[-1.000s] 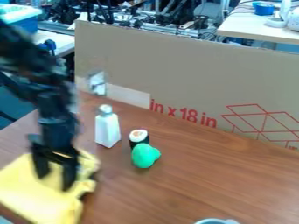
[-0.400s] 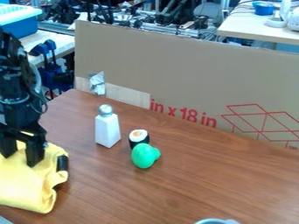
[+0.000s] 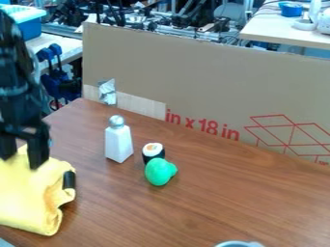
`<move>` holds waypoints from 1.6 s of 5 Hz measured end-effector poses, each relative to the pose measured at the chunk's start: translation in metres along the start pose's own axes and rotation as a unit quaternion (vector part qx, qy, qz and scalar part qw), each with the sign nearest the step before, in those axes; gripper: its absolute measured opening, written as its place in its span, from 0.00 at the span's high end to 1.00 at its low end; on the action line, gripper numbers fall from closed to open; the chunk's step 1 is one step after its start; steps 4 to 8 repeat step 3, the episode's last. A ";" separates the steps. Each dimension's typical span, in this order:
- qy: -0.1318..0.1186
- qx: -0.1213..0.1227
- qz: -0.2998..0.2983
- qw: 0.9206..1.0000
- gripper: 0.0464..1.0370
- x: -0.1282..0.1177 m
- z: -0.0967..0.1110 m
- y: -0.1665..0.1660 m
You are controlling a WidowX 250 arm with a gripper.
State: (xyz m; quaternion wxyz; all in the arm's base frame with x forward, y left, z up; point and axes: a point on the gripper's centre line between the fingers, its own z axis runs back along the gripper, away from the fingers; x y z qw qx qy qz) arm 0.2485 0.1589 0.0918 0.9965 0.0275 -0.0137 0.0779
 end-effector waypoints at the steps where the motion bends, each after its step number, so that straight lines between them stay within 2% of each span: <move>1: -0.057 -0.025 0.007 0.998 0.04 -0.006 0.051 -0.019; 2: -0.082 -0.099 0.018 0.992 0.04 -0.017 0.088 -0.040; 3: -0.032 -0.112 0.028 0.993 0.04 -0.033 0.107 -0.058; 8: -0.032 -0.112 0.028 0.993 0.04 -0.033 0.107 -0.058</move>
